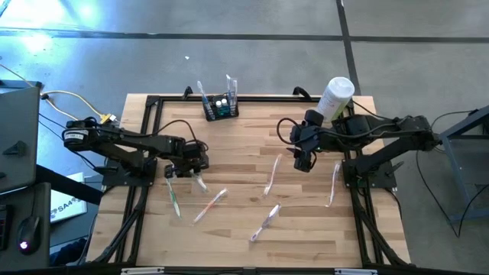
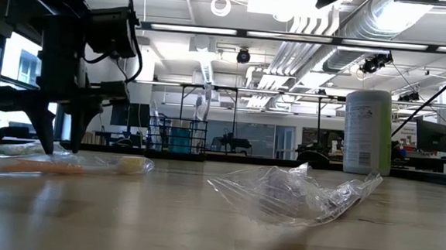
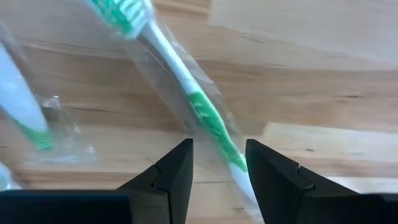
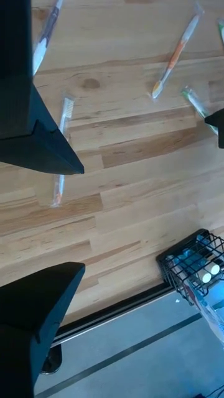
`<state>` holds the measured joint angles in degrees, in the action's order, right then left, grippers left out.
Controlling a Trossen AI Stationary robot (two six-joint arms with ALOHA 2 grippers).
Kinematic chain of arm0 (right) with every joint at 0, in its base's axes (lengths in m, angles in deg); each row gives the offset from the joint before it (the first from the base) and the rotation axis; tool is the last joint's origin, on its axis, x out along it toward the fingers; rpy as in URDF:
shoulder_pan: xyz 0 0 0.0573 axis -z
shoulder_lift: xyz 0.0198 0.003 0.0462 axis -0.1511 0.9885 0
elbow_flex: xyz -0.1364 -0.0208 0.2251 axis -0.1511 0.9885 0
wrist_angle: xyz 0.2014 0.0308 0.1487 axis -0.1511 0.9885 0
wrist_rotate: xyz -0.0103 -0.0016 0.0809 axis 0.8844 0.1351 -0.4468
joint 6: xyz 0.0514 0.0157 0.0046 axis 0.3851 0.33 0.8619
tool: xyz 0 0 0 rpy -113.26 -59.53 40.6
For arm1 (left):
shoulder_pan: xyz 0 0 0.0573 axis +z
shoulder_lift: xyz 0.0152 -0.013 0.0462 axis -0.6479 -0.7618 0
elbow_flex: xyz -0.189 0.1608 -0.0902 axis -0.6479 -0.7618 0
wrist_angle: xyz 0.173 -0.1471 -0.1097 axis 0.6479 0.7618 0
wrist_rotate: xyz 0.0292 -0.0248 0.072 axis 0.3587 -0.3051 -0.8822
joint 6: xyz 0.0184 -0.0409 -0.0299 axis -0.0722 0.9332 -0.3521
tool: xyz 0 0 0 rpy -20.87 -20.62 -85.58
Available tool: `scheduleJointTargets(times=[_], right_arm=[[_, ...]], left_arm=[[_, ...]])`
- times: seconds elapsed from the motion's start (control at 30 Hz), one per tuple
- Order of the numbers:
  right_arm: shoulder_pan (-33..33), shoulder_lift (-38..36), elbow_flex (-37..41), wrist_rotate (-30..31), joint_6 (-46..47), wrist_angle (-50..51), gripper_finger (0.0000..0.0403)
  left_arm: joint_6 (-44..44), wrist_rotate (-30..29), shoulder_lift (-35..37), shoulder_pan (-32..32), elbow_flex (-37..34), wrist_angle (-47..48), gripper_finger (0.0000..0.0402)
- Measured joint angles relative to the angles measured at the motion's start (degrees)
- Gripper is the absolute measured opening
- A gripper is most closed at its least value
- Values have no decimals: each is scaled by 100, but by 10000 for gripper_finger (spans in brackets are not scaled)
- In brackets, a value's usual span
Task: Pick & Place toothbrushing station
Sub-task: Put the right green toothbrush into the black wire organizer
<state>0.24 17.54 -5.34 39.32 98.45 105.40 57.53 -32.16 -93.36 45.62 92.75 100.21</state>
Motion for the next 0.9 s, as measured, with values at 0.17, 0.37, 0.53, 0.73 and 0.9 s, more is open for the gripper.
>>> scheduleJointTargets(times=[0.17, 0.37, 0.53, 0.73, 0.9], right_arm=[[0, 0, 0, 2, 0, 0, 236], [0, 0, 0, 4, 0, -17, 236], [0, 0, 0, 6, 0, -86, 236], [0, 0, 0, 6, 0, -117, 236], [0, 2, 0, 7, 2, -162, 236]], left_arm=[[158, 6, 22, 0, -245, -51, 145], [-7, 24, 22, 0, -403, -164, 145], [-420, 34, 18, 0, -407, -111, 122], [-777, 40, 15, 0, -421, -49, 27], [-934, 72, 11, 0, -421, -158, 10]])
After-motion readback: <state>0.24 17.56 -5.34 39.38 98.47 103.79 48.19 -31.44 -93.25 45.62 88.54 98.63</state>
